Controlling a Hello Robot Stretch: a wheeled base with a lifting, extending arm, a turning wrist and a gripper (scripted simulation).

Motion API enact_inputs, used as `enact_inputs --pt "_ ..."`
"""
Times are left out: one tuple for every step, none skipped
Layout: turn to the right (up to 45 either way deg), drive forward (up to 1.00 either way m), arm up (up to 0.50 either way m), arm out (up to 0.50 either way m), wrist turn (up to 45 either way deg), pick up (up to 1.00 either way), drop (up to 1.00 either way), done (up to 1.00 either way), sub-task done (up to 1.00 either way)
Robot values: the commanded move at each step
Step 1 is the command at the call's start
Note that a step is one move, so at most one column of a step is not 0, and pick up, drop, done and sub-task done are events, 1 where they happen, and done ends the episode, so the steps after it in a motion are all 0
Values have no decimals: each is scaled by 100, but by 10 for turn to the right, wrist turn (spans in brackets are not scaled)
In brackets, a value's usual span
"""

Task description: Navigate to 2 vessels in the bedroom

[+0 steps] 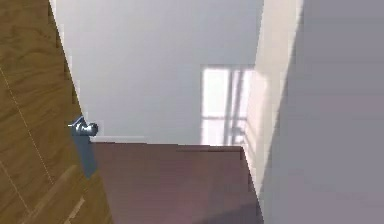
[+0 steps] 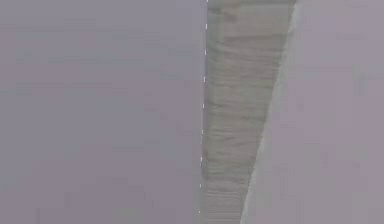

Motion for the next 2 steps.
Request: enact_inputs --pt "0 90 0 0 0 0 0 0 0" --pt "-240 0 0 0 0 0 0 0 0"
